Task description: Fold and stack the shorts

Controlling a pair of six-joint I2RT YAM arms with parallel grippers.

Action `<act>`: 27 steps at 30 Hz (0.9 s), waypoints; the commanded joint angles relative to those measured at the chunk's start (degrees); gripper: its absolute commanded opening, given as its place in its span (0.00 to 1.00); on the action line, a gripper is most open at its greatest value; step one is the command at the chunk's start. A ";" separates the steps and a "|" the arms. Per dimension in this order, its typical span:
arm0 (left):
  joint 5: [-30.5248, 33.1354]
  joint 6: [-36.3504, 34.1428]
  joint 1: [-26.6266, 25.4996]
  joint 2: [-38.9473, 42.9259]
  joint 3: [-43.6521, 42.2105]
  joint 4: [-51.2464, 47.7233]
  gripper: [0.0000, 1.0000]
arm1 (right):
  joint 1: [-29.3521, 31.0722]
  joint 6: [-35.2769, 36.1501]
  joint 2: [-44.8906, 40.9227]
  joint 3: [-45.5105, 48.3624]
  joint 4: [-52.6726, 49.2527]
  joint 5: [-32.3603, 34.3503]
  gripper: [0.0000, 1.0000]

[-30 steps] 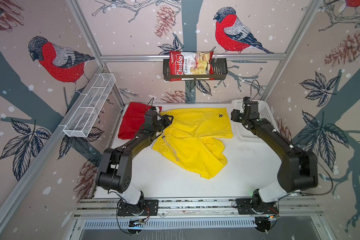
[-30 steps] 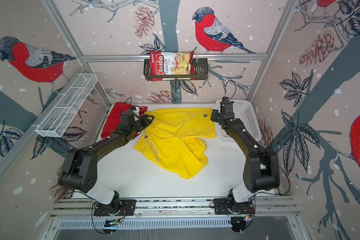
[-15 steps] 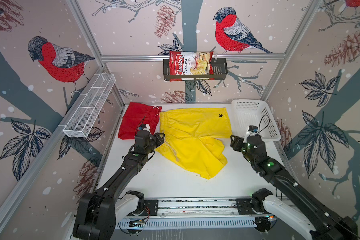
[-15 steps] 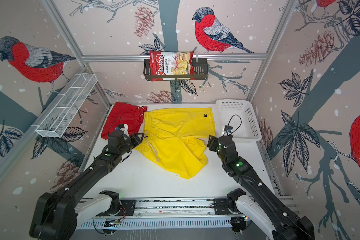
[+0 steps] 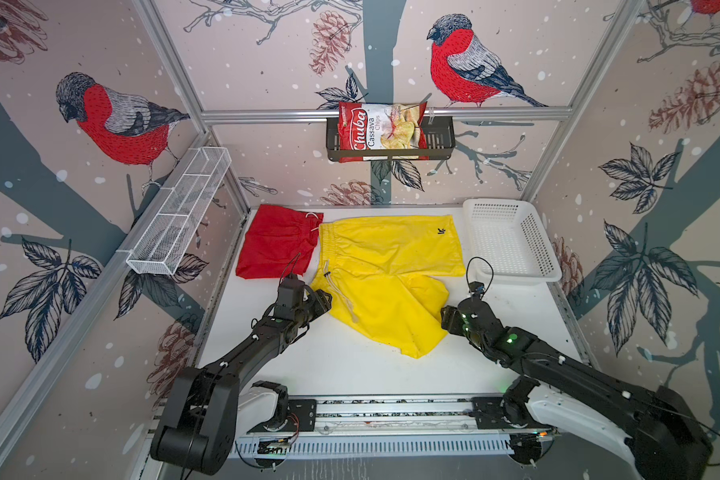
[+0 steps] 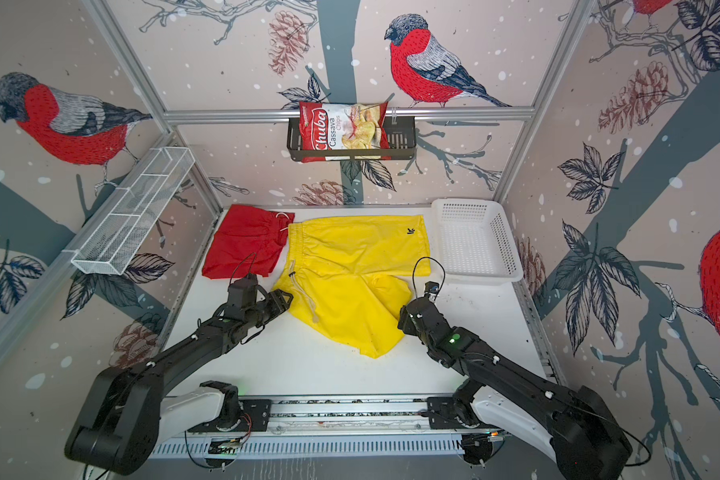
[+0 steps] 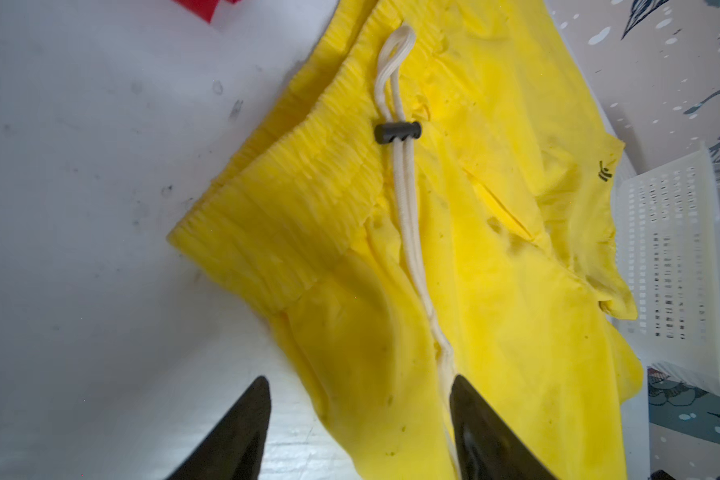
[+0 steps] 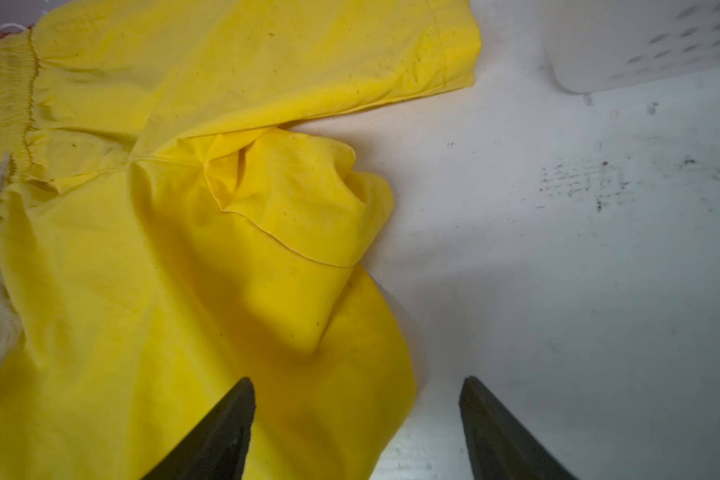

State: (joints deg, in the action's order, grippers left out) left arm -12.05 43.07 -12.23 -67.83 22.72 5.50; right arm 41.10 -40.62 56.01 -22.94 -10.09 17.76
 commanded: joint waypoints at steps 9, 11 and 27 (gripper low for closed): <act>1.61 0.35 0.16 -8.32 2.30 6.32 0.63 | -9.65 8.10 23.06 -14.17 7.14 -9.38 0.55; 1.10 0.11 0.37 -10.24 3.14 6.63 0.57 | -9.65 9.17 26.86 -16.48 7.15 -10.71 0.47; 2.49 -0.69 4.32 -10.41 2.38 5.63 0.00 | -16.20 15.52 24.86 -30.09 -6.76 -3.87 0.01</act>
State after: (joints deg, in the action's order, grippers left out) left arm -11.62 43.03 -8.32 -79.11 25.50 11.31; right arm 26.72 -28.05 82.89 -50.28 -11.35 9.43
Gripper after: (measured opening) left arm 0.063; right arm 0.052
